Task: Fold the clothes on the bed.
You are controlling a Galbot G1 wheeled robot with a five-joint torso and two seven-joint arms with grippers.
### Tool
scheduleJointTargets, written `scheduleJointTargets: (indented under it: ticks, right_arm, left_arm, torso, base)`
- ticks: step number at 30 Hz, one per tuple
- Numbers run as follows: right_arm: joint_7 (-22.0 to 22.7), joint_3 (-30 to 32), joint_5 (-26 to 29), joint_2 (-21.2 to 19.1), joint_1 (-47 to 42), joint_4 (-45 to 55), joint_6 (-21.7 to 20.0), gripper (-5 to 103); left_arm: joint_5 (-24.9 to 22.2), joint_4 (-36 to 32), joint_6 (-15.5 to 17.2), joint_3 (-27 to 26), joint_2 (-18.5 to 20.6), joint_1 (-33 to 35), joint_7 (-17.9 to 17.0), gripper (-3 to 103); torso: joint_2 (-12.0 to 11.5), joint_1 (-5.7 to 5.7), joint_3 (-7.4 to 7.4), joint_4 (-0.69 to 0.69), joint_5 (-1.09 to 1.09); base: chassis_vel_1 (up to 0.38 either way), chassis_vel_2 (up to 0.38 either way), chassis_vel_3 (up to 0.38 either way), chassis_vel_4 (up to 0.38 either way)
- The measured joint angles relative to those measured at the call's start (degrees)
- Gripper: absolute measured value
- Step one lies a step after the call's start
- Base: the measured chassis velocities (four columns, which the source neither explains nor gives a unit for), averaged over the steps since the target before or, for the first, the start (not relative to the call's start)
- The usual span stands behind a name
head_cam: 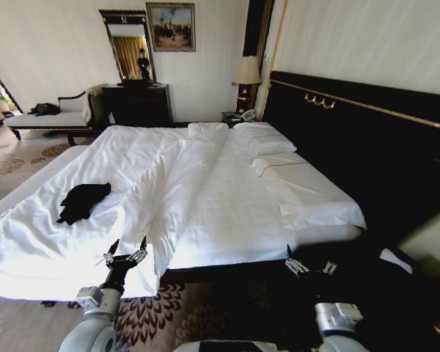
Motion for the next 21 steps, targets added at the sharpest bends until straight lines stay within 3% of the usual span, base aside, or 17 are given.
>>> scheduleJointTargets:
  ticks: [17, 21]
  right_arm:
    - [0.7, -0.4, -0.5, 0.4, 0.2, 0.1, -1.2, 100]
    - [0.9, -0.2, -0.4, 0.2, 0.2, 0.1, -1.3, 100]
  left_arm:
    - [1.2, 0.4, -0.5, -0.2, 0.0, 1.0, 0.7, 100]
    - [0.0, -2.4, -7.0, -0.9, 0.2, 2.9, 4.0, 100]
  torso:
    - [0.0, 0.00, 0.00, 0.00, 0.00]
    - [0.0, 0.00, 0.00, 0.00, 0.00]
  base:
    - [0.012, 0.231, -0.010, -0.235]
    - [0.084, 0.246, -0.081, -0.233]
